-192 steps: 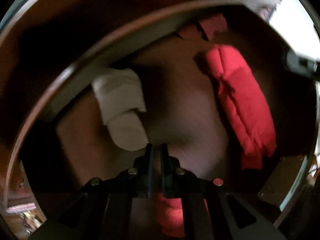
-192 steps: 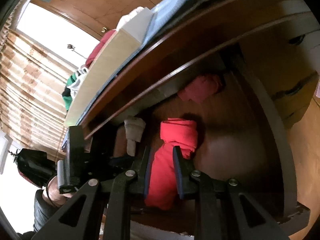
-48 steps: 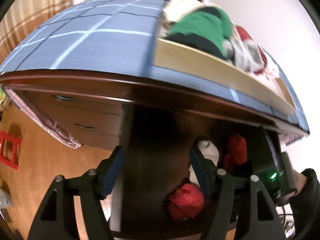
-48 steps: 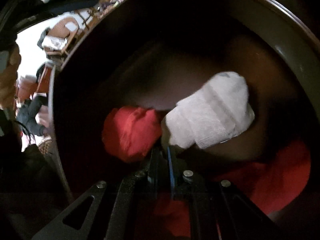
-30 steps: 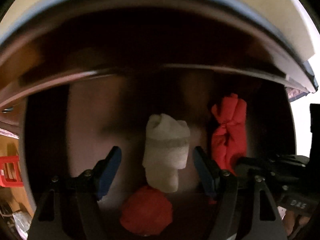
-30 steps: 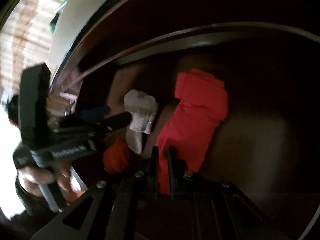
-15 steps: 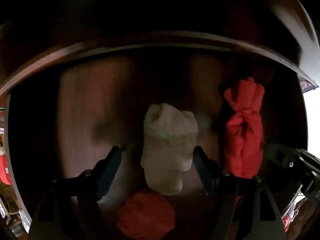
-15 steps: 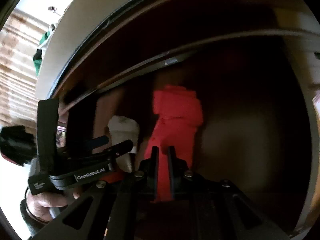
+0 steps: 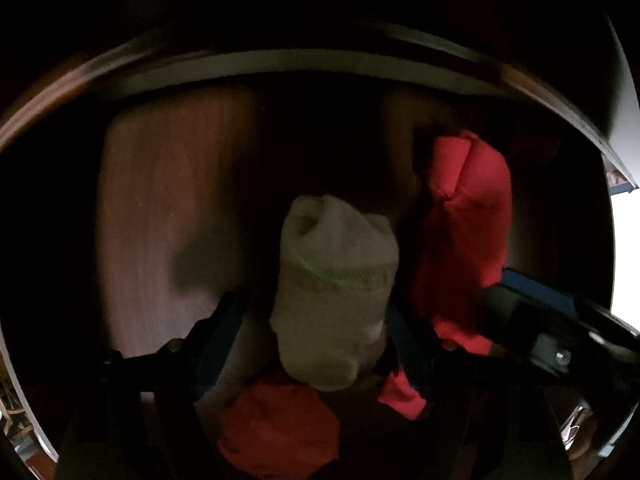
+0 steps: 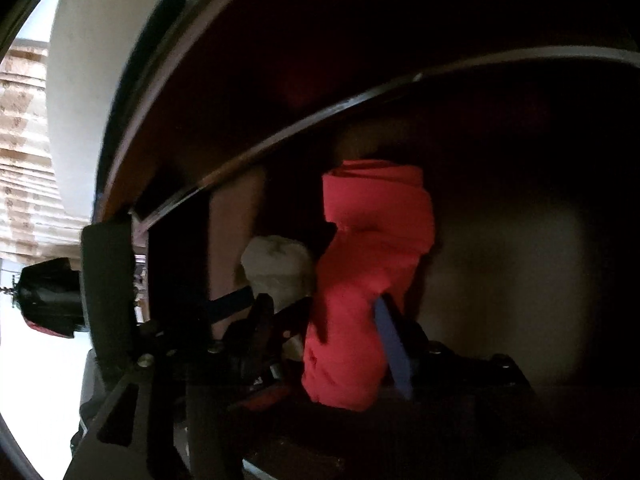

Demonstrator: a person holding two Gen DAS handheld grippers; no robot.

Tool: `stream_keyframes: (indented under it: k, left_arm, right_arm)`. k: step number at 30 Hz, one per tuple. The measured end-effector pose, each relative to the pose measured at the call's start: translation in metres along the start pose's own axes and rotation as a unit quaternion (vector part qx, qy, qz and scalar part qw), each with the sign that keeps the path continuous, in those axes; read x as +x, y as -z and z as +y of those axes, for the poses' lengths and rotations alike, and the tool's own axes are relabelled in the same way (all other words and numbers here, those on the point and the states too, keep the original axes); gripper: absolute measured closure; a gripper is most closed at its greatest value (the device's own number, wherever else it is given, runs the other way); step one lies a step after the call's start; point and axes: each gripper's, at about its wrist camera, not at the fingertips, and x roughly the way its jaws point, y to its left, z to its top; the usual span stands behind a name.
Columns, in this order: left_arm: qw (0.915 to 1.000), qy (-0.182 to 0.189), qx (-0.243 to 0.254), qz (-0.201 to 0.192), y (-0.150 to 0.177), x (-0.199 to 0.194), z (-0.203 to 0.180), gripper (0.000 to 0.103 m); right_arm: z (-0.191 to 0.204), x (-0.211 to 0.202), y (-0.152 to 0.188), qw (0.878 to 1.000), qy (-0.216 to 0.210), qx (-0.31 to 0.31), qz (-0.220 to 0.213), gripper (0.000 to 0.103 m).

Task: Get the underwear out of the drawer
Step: 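Raise the beige sock in the left tool while the right tool raises the red underwear, then carry the beige sock and red underwear over the wooden tray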

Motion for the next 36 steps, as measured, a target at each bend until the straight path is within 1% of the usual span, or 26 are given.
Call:
stream_keyframes:
  k: [1,2,4,5,6,7,8,9,10,13,14,15,17,19,21,22,23,24,26,27,29,32,34,35,36]
  left_arm:
    - [1.0000,0.003,0.001,-0.003,0.000,-0.002,0.000,0.037]
    - [1.0000,0.005,0.002,-0.006,0.003,-0.003,0.001,0.041]
    - [1.0000,0.002,0.004,-0.008,0.003,-0.006,0.000,0.043]
    - [0.9999,0.000,0.006,-0.010,0.003,-0.007,-0.001,0.046]
    - [0.9998,-0.003,0.012,-0.012,0.003,-0.008,-0.003,0.053]
    - [0.9997,-0.002,0.017,-0.014,0.003,-0.009,-0.004,0.057]
    - [0.9996,-0.001,0.024,-0.017,0.003,-0.010,-0.006,0.063]
    - [0.9995,0.001,0.027,-0.017,0.003,-0.010,-0.007,0.064]
    - [0.9995,0.002,0.027,-0.017,0.002,-0.012,-0.008,0.065]
    - [0.9992,0.009,0.032,-0.020,0.004,-0.014,-0.011,0.071]
    - [0.9992,0.012,0.032,-0.021,0.010,-0.016,-0.019,0.072]
    - [0.9991,0.013,0.031,-0.024,0.010,-0.019,-0.020,0.074]
    - [0.9984,0.012,0.038,-0.039,0.012,-0.025,-0.023,0.077]
    - [0.9972,0.013,0.046,-0.058,0.014,-0.033,-0.027,0.077]
    - [0.9954,0.016,0.050,-0.081,0.018,-0.042,-0.030,0.077]
    - [0.9942,0.018,0.054,-0.091,0.020,-0.046,-0.034,0.077]
    - [0.9934,0.016,0.058,-0.098,0.034,-0.052,-0.032,0.077]
    - [0.9924,0.011,0.061,-0.106,0.037,-0.057,-0.034,0.077]
    - [0.9894,0.001,0.072,-0.126,0.043,-0.068,-0.041,0.077]
    - [0.9878,-0.003,0.076,-0.136,0.047,-0.074,-0.043,0.077]
    - [0.9849,-0.010,0.080,-0.153,0.054,-0.086,-0.046,0.077]
    - [0.9806,-0.022,0.082,-0.177,0.063,-0.101,-0.045,0.077]
    - [0.9775,-0.029,0.084,-0.192,0.068,-0.111,-0.046,0.077]
    - [0.9761,-0.033,0.086,-0.197,0.071,-0.115,-0.043,0.077]
    - [0.9747,-0.036,0.088,-0.203,0.083,-0.118,-0.030,0.077]
  right_arm:
    - [0.000,0.000,0.000,1.000,0.009,-0.001,-0.002,0.047]
    - [0.000,0.001,0.001,1.000,0.017,-0.001,-0.004,0.047]
    - [-0.001,0.004,0.001,0.999,0.034,-0.003,0.000,0.047]
    - [-0.003,0.007,0.001,0.998,0.055,-0.002,0.010,0.047]
    - [-0.006,0.009,0.001,0.998,0.064,0.002,0.015,0.047]
    - [-0.014,0.011,-0.001,0.997,0.070,0.011,0.021,0.047]
    - [-0.017,0.014,-0.001,0.997,0.065,0.015,0.027,0.047]
    - [-0.018,0.015,-0.002,0.998,0.062,0.013,0.031,0.047]
    - [-0.016,0.015,-0.003,0.997,0.068,0.004,0.035,0.047]
    - [-0.010,0.017,-0.005,0.997,0.071,-0.005,0.043,0.053]
    - [-0.010,0.021,-0.005,0.997,0.068,-0.004,0.043,0.054]
    - [-0.012,0.019,-0.004,0.997,0.064,-0.002,0.041,0.056]
    - [-0.015,0.020,-0.007,0.998,0.055,0.000,0.037,0.059]
    - [-0.022,0.013,0.000,0.999,0.033,0.017,0.031,0.062]
    - [-0.028,0.004,0.007,0.999,0.023,0.024,0.016,0.062]
    - [-0.031,-0.005,0.013,1.000,0.020,0.024,0.000,0.062]
    - [-0.034,-0.010,0.018,1.000,0.016,0.024,-0.012,0.062]
    - [-0.034,-0.015,0.020,0.999,0.009,0.026,-0.027,0.062]
    - [-0.041,-0.044,0.026,0.998,-0.001,0.022,-0.060,0.062]
    - [-0.039,-0.049,0.025,0.997,-0.001,0.018,-0.074,0.062]
    - [-0.034,-0.065,0.033,0.995,0.004,0.008,-0.103,0.062]
    - [-0.036,-0.082,0.042,0.992,0.016,0.001,-0.128,0.062]
    - [-0.036,-0.086,0.041,0.989,0.024,-0.004,-0.145,0.062]
    - [-0.037,-0.092,0.045,0.988,0.027,-0.005,-0.154,0.062]
    - [-0.043,-0.105,0.047,0.986,0.027,-0.006,-0.162,0.062]
